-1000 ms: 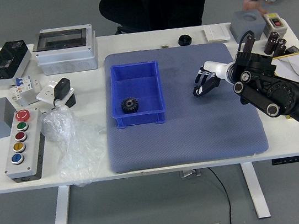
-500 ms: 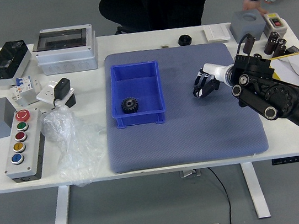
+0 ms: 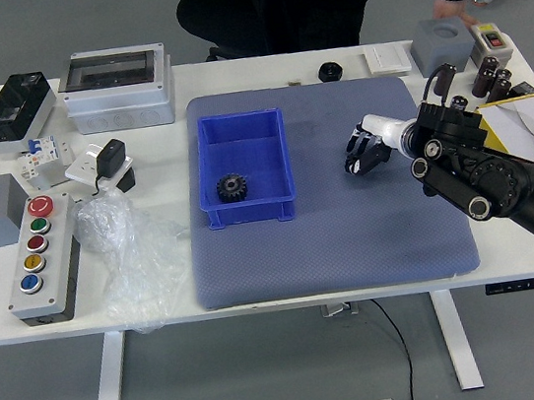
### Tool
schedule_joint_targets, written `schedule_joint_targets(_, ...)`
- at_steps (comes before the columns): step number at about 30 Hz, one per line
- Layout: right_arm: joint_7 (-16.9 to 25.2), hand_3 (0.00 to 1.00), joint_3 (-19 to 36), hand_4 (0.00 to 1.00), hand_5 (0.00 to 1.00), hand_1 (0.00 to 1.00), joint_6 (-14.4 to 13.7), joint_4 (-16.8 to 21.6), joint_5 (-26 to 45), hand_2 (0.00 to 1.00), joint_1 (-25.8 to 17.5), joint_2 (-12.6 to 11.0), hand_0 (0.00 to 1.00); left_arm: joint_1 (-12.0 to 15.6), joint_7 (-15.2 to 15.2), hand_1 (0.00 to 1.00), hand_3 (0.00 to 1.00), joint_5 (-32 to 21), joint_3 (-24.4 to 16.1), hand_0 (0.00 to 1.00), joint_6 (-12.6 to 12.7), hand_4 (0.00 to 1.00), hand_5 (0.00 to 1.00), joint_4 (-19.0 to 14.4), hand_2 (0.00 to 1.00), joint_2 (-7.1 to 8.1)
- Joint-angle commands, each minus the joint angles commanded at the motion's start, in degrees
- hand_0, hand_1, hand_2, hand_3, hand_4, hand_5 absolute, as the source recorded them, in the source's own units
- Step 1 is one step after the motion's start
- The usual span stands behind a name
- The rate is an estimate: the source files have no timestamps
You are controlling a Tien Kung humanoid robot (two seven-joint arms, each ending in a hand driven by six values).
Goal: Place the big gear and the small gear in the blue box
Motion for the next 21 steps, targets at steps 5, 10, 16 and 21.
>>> schedule_joint_targets(5,0.0,0.636,0.2,0.685,0.129,0.416,-1.0,0.0,-0.8,0.544,-0.3,0.1,0.377,0.1,0.0,0.839,0.795,0.0,0.1,0.866,0.0,0.612,0.379,0.0,0.836,0.06)
schedule_joint_targets(10,-0.1,0.623,0.2,0.651,0.097,0.381,-1.3,-0.1,-1.2,0.498,-0.5,0.2,0.377,0.1,0.0,0.839,0.795,0.1,0.1,0.866,0.0,0.612,0.378,0.0,0.836,0.07)
schedule_joint_targets(16,-0.3,0.616,0.2,0.623,0.075,0.370,-1.5,-0.2,-1.3,0.484,-0.9,0.5,0.382,0.1,0.0,0.839,0.795,0.1,0.1,0.866,0.0,0.612,0.378,0.0,0.836,0.09)
schedule_joint_targets(21,-0.4,0.614,0.0,0.614,0.073,0.363,-1.7,-0.3,-1.3,0.476,-1.2,0.7,0.389,0.1,0.0,0.839,0.794,0.1,0.0,0.865,0.0,0.612,0.377,0.0,0.836,0.05)
